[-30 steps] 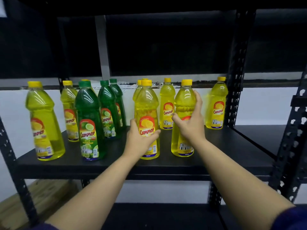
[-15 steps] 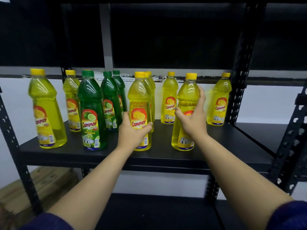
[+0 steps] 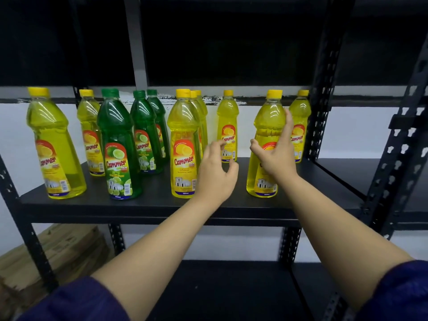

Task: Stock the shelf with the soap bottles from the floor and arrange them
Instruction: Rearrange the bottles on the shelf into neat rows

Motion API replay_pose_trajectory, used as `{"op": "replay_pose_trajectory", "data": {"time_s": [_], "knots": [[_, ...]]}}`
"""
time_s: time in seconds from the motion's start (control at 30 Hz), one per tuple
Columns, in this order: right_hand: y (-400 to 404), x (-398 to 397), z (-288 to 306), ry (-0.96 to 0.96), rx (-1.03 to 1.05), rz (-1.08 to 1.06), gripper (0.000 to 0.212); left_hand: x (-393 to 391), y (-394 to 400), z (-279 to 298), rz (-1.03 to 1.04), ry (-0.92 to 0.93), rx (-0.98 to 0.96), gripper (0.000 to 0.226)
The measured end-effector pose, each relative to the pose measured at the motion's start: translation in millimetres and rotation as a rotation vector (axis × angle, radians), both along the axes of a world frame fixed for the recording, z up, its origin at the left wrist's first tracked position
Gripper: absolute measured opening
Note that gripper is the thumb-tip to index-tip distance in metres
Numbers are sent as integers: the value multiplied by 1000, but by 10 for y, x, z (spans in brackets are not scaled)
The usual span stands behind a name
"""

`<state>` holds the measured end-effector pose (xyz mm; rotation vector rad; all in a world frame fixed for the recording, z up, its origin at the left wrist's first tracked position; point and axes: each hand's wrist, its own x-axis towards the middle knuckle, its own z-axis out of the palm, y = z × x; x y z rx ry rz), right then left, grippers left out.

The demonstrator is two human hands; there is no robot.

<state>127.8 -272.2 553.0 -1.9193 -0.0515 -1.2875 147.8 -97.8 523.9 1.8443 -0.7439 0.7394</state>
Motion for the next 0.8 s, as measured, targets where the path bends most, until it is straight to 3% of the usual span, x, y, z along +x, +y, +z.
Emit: {"op": "replay_pose_trajectory", "data": {"time_s": [0.23, 0.4, 0.53, 0.8], "knots": [[-218, 48, -95, -39, -166, -230, 108, 595, -754, 90, 108, 335, -137, 69], [-551, 308, -129, -63, -200, -198, 105, 1225, -1258, 104, 307, 484, -229, 88], [-798, 495, -152, -109, -177, -177, 104, 1681, -1483, 88, 401, 468, -251, 106], [-1094, 815, -226, -116, -151, -176, 109, 1955, -1627, -57, 469, 351, -111, 92]]}}
